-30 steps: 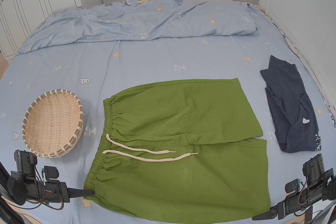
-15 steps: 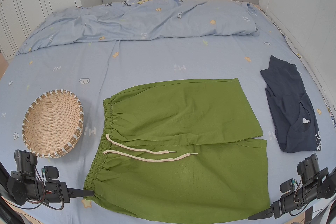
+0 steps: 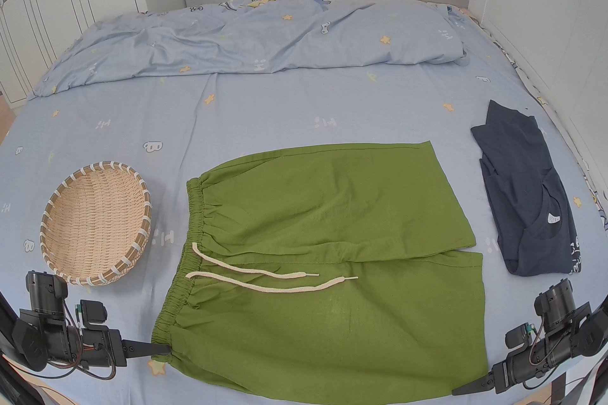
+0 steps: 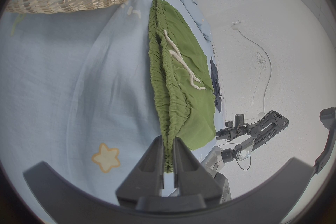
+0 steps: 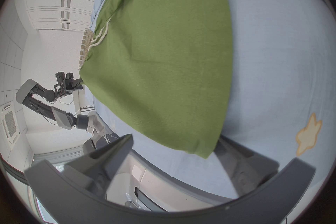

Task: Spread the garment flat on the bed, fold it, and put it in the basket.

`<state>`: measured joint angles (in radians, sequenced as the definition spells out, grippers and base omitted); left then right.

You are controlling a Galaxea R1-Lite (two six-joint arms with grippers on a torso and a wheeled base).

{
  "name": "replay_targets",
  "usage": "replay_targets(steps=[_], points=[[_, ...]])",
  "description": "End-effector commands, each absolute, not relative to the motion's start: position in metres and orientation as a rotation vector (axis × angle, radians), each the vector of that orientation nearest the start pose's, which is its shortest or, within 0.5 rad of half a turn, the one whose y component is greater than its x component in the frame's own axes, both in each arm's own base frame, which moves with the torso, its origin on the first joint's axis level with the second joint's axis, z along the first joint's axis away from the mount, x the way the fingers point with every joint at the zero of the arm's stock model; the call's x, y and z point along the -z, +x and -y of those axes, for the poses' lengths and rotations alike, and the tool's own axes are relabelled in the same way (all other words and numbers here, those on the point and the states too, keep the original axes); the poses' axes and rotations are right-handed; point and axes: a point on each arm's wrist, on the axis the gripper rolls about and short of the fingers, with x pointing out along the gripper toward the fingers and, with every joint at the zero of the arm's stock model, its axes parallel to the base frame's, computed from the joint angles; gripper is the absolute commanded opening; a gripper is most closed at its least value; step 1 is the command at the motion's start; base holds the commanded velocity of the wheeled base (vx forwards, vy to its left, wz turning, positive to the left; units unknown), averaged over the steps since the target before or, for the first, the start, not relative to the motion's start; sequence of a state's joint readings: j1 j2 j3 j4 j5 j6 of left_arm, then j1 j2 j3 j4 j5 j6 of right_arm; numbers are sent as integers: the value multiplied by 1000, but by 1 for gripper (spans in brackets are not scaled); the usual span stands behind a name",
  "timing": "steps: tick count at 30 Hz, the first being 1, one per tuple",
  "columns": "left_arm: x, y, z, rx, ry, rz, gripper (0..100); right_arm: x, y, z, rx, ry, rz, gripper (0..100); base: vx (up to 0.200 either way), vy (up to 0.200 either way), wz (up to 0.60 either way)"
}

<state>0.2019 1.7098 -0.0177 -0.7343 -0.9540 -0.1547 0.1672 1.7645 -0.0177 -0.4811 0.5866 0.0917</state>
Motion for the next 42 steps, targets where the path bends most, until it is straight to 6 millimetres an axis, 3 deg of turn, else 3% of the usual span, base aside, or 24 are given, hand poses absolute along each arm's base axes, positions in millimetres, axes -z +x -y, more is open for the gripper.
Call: replay_targets(steps=[1, 10, 15, 20, 28, 32, 34, 35, 36, 37, 42], points=[[-37, 148, -12, 627, -681, -884, 0, -13, 123, -28, -560, 367, -1313, 0, 0, 0, 0], [-36, 145, -12, 614, -691, -898, 0, -13, 115, -19, -532, 355, -1336, 0, 0, 0, 0], [-37, 140, -16, 583, -706, -905, 0, -22, 103, -19, -540, 348, -1352, 0, 0, 0, 0], [-34, 130, -14, 632, -613, -945, 0, -34, 88, -18, -548, 336, -1312, 0, 0, 0, 0], [-40, 136, -15, 630, -603, -961, 0, -41, 89, -18, -557, 324, -1258, 0, 0, 0, 0], [-62, 145, -14, 600, -685, -983, 0, -63, 97, -19, -562, 312, -1167, 0, 0, 0, 0], [-62, 145, -14, 600, -685, -983, 0, -63, 97, -19, -562, 312, -1167, 0, 0, 0, 0], [-89, 155, -10, 603, -731, -1005, 0, -94, 106, -20, -570, 318, -1159, 0, 0, 0, 0], [-89, 155, -10, 603, -731, -1005, 0, -94, 106, -20, -570, 318, -1159, 0, 0, 0, 0], [-103, 162, -9, 604, -750, -1016, 0, -116, 111, -20, -574, 315, -1147, 0, 0, 0, 0], [-131, 182, -5, 622, -762, -1015, 0, -160, 131, -21, -583, 295, -1054, 0, 0, 0, 0]])
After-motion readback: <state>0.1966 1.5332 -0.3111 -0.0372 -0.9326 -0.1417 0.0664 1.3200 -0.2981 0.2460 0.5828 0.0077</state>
